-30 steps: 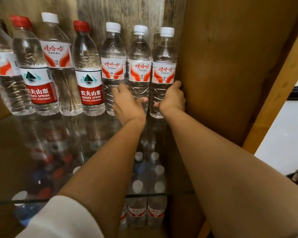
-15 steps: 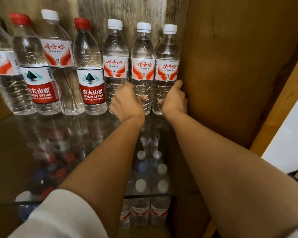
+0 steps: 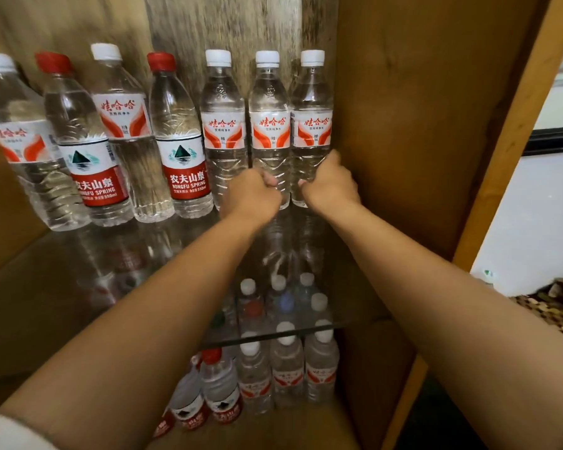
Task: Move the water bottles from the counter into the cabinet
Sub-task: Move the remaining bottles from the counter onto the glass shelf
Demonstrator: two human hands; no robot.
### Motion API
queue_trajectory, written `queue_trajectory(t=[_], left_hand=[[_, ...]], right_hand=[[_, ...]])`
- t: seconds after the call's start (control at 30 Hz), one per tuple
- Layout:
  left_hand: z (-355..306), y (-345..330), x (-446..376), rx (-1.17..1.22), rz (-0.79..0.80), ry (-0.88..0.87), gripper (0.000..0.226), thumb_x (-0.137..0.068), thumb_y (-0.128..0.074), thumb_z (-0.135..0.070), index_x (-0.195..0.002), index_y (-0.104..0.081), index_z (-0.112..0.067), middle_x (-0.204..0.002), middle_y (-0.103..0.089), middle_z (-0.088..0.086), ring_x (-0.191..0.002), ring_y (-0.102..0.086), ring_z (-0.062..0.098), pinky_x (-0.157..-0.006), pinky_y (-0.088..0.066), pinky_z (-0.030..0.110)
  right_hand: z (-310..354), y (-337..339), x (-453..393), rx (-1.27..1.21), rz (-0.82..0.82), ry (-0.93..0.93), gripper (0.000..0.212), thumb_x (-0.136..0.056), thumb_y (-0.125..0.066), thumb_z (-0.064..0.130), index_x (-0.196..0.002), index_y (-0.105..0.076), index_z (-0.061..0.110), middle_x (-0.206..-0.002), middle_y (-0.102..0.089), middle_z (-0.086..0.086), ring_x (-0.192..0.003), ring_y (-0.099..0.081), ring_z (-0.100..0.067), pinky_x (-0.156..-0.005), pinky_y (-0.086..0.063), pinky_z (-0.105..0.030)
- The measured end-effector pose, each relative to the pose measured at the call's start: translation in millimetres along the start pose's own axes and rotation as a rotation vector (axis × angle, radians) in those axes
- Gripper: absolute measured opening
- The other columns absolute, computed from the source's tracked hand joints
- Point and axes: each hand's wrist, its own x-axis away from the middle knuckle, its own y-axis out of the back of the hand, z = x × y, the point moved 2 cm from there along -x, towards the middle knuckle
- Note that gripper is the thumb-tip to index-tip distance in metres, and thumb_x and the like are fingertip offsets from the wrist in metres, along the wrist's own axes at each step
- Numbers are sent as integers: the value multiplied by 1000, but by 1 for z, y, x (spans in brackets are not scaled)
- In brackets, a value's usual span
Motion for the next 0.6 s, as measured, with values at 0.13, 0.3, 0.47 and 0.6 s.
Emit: queue_trajectory(t=[0.13,0.3,0.47,0.6], left_hand=[[-18,24,35,85,244,-124,8,-83,-66,-21,-82,-60,-25,-90,-67,-1,-78,-63,11,-66,-50,25],[-23,45,98,119,178,-354,6,-82,-64,-26,-87,-67,-28,-69,-68,-5,-52,-57,-3,-49,-42,8],[-31,12,158,161,147,-529,12,-84,-60,-38,-82,-66,-28,-67,-63,-3,-59,-60,9,-52,-46,22],[-44,-41,195,314,154,-630,19,-87,-55,-34,-75,-66,-25,-64,-60,-2,-49,-54,8,-44,-39,19]], right_hand=[[1,24,45,51,25,264,56,-88,-58,16,-138,-34,14,-134,-47,-11,-123,-47,-28,-92,-39,-30],[-14,59,106,-46,79,531,34,-89,-58,14,-122,-54,21,-118,-59,3,-108,-55,-9,-82,-44,-16],[-52,103,148,-180,92,664,14,-93,-53,22,-98,-66,17,-86,-66,7,-81,-60,-6,-67,-48,-25],[-103,132,156,-228,110,680,26,-94,-49,27,-83,-66,11,-66,-61,1,-62,-57,-11,-54,-43,-28]])
